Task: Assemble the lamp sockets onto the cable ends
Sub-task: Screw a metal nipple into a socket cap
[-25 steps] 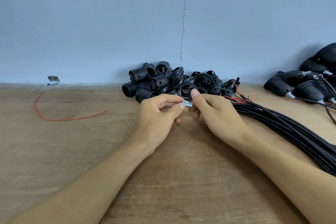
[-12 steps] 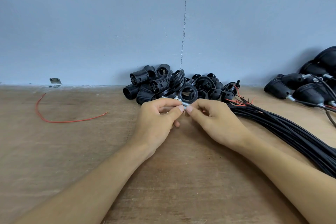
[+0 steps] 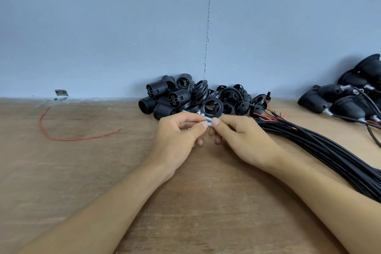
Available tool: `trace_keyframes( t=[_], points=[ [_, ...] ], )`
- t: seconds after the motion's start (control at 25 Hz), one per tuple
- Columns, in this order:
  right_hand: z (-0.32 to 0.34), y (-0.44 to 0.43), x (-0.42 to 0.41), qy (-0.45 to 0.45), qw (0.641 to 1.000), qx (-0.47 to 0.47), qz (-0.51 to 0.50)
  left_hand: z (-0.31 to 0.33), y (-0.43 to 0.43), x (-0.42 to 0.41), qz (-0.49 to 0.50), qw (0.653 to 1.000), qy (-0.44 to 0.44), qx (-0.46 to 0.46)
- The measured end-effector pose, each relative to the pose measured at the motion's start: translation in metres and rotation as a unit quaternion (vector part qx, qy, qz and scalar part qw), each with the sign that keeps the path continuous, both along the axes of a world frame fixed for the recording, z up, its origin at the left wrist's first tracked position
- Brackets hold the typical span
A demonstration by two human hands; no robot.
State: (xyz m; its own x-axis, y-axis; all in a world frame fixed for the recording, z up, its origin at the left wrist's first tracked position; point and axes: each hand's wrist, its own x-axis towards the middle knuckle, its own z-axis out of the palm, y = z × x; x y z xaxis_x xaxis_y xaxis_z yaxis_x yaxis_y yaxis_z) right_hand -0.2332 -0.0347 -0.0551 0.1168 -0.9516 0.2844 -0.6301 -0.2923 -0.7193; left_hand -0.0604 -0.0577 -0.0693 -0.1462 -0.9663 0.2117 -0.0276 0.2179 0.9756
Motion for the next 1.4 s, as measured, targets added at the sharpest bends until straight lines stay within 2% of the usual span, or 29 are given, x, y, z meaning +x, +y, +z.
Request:
trace_keyframes(
  t=[0.08, 0.16, 0.24, 0.32, 0.4, 0.52, 0.72, 0.96, 1.04, 1.2, 1.4],
  points=[
    [-0.001, -0.001, -0.002, -0.022, 1.000, 0.018, -0.004, 0.000, 0.000, 0.000, -0.001, 1.000, -0.005, -0.005],
    [-0.002, -0.005, -0.006, -0.024, 0.999, -0.023, -0.035, 0.000, 0.000, 0.000, 0.004, 1.000, -0.007, -0.008],
    [-0.001, -0.011, -0.017, 0.042, 0.984, -0.118, -0.123, 0.000, 0.000, 0.001, 0.011, 1.000, -0.009, -0.011],
    [0.001, -0.015, -0.030, 0.141, 0.949, -0.179, -0.216, 0.000, 0.001, 0.001, 0.008, 1.000, -0.022, -0.016],
    [0.000, -0.018, -0.042, 0.223, 0.925, -0.179, -0.251, 0.000, 0.001, 0.000, 0.004, 0.999, -0.043, -0.019],
    [-0.006, -0.021, -0.044, 0.274, 0.919, -0.144, -0.243, 0.000, 0.000, -0.001, 0.001, 0.998, -0.053, -0.023],
    [-0.007, -0.023, -0.042, 0.273, 0.922, -0.156, -0.228, 0.000, 0.001, -0.001, -0.006, 0.999, -0.044, -0.025],
    [-0.002, -0.022, -0.041, 0.197, 0.934, -0.201, -0.218, 0.001, 0.000, -0.002, -0.042, 0.996, 0.080, 0.026],
    [-0.003, -0.021, -0.038, 0.212, 0.931, -0.192, -0.225, 0.001, -0.001, 0.000, -0.049, 0.992, 0.105, 0.043],
    [-0.007, -0.022, -0.040, 0.285, 0.918, -0.123, -0.246, 0.001, -0.001, -0.001, -0.058, 0.990, 0.115, 0.053],
    [-0.001, -0.018, -0.037, 0.215, 0.929, -0.199, -0.224, 0.000, -0.001, -0.002, -0.053, 0.992, 0.106, 0.045]
  ],
)
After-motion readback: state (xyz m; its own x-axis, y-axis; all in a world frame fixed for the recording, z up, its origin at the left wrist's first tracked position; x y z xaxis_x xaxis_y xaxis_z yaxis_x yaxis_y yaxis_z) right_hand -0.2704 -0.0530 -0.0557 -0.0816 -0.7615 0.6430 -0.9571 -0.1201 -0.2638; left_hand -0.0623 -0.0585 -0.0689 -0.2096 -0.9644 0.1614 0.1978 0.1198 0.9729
